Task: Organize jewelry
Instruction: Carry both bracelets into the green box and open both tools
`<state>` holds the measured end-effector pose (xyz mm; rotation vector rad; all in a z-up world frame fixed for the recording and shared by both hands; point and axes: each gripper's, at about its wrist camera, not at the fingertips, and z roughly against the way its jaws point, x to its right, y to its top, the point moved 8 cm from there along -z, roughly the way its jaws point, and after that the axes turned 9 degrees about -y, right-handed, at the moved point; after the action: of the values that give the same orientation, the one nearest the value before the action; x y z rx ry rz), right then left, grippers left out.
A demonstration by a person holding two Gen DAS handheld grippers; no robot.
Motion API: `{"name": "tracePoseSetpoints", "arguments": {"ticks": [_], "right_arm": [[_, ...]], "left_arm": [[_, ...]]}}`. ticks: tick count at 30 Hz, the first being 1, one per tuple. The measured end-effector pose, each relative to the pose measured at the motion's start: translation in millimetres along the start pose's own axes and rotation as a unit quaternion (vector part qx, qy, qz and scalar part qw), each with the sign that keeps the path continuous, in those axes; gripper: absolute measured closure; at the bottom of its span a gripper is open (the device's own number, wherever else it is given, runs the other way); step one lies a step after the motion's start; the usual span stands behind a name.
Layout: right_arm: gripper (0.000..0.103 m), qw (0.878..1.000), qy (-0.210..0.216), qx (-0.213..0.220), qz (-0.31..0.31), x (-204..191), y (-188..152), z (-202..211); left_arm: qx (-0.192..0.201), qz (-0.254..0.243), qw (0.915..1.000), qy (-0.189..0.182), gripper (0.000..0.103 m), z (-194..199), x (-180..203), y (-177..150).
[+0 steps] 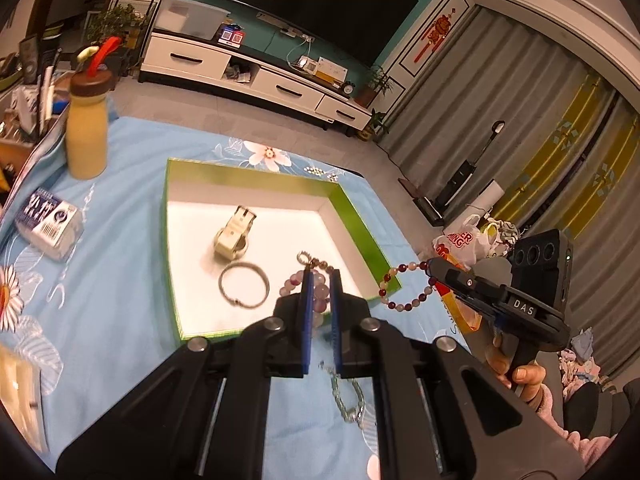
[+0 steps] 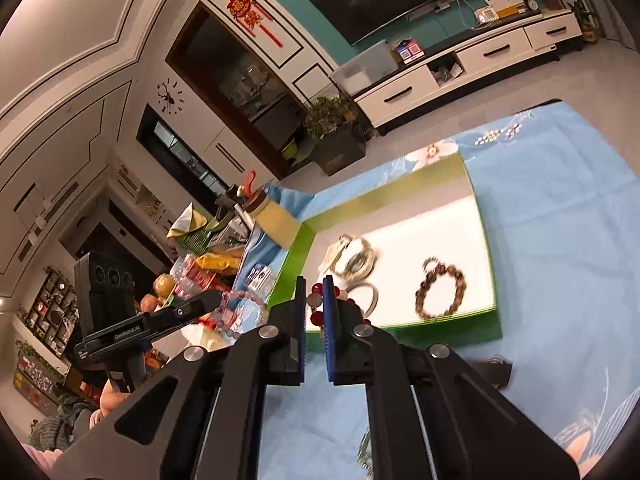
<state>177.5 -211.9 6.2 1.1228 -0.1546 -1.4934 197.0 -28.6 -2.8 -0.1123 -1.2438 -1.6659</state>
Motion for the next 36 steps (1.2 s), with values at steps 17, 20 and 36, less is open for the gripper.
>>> {"name": "tracePoseSetpoints", "arguments": {"ticks": [17, 20, 36], "right_arm": [[0.095, 0.997, -0.075, 0.003, -0.006, 46.7, 48.5, -58.8], [0.095, 0.996, -0.094, -0.006, -0.005, 59.1, 51.4, -73.5], [0.073, 0.982, -0.179, -0.043, 0.034, 78.9, 53.5, -114.1]], "left_arm": [[-0.042, -0.007, 0.999, 0.008, 0.095, -100.9, -10.3, 38.2], [-0.059, -0.01, 0.998, 0.019, 0.095, -122.6, -16.1, 38.0], [-0.084, -0.016, 0.9923, 0.09, 0.061, -151.9, -42.2, 40.1]]}}
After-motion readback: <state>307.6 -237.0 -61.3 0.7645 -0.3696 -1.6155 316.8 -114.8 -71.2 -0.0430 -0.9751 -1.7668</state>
